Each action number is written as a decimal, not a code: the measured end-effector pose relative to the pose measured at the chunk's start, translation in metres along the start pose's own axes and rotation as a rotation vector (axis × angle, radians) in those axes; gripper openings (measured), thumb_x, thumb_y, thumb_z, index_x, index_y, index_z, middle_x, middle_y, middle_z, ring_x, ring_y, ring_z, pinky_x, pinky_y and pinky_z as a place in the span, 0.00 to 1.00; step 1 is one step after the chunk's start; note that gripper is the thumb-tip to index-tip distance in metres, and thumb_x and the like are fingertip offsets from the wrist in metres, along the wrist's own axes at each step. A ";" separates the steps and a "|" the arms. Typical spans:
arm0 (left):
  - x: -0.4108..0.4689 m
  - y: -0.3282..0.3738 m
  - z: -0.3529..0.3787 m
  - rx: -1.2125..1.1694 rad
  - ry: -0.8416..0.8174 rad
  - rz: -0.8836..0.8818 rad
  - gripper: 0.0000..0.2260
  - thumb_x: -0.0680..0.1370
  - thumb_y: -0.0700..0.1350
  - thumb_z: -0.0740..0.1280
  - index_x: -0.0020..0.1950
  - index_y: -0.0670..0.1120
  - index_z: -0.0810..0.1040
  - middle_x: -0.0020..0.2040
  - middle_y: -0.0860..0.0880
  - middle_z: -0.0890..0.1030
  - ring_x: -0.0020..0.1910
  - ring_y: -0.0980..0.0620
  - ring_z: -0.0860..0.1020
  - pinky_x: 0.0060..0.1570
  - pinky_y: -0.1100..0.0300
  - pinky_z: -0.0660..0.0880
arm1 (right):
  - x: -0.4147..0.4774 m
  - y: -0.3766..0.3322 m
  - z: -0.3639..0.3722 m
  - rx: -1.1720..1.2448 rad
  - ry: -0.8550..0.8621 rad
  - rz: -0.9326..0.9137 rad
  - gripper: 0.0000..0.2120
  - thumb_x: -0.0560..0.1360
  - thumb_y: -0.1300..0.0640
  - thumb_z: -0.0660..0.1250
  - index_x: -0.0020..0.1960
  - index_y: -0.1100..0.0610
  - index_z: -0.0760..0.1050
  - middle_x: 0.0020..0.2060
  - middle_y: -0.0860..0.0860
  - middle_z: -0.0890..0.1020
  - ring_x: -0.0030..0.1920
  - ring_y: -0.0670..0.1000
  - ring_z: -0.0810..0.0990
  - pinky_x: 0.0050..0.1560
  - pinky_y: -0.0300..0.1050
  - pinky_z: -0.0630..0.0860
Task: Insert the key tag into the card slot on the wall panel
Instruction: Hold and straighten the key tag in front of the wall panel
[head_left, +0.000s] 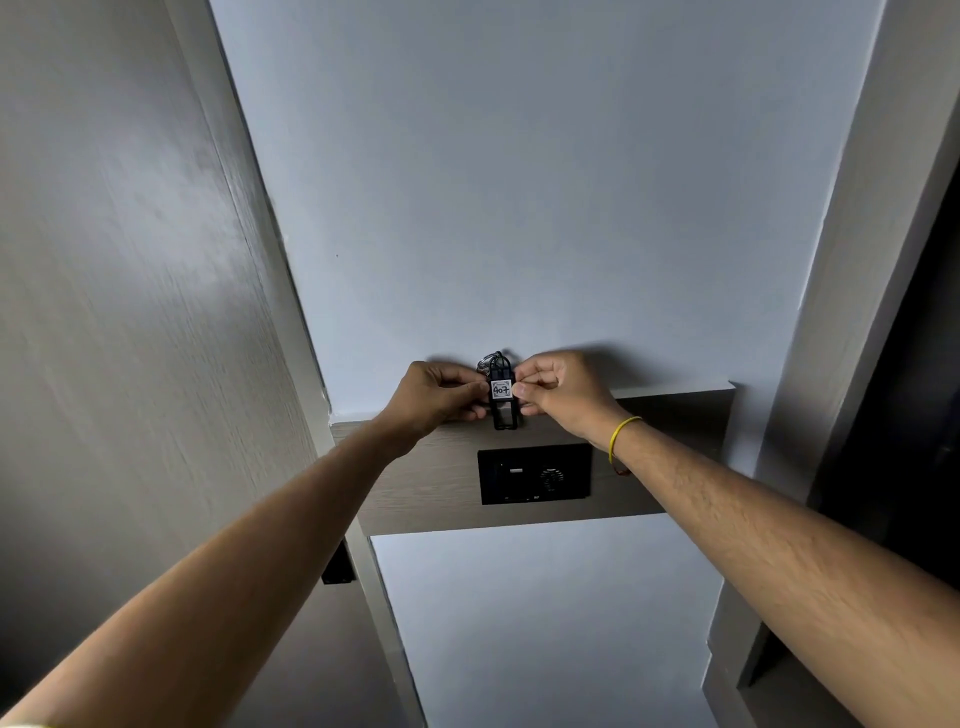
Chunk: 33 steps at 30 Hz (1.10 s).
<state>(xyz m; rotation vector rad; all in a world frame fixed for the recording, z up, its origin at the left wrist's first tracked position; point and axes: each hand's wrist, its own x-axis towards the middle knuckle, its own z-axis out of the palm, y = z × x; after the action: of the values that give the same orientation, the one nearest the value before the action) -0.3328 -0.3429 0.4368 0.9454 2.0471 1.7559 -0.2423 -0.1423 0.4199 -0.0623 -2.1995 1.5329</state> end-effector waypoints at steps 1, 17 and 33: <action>-0.001 0.000 0.001 0.009 0.006 0.003 0.03 0.79 0.38 0.73 0.51 0.39 0.87 0.38 0.42 0.87 0.32 0.56 0.84 0.40 0.65 0.83 | -0.001 -0.001 0.000 -0.004 -0.002 -0.004 0.12 0.78 0.69 0.73 0.49 0.52 0.81 0.40 0.50 0.85 0.38 0.46 0.85 0.39 0.37 0.86; -0.043 -0.039 0.045 0.253 0.244 0.076 0.08 0.77 0.37 0.73 0.44 0.50 0.87 0.33 0.50 0.87 0.33 0.52 0.87 0.40 0.54 0.85 | -0.058 0.038 0.024 -0.206 0.217 -0.149 0.07 0.75 0.64 0.73 0.50 0.54 0.83 0.42 0.53 0.89 0.41 0.51 0.89 0.48 0.60 0.88; -0.055 -0.052 0.054 0.471 0.313 0.122 0.06 0.77 0.41 0.74 0.50 0.48 0.90 0.35 0.55 0.86 0.29 0.64 0.81 0.40 0.58 0.83 | -0.079 0.046 0.055 -0.433 0.453 -0.024 0.07 0.70 0.65 0.71 0.43 0.56 0.85 0.40 0.51 0.87 0.40 0.54 0.82 0.39 0.44 0.74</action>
<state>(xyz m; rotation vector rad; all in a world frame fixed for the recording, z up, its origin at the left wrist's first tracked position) -0.2747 -0.3381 0.3642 0.9839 2.7382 1.5883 -0.2026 -0.1961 0.3363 -0.4673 -2.0969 0.8910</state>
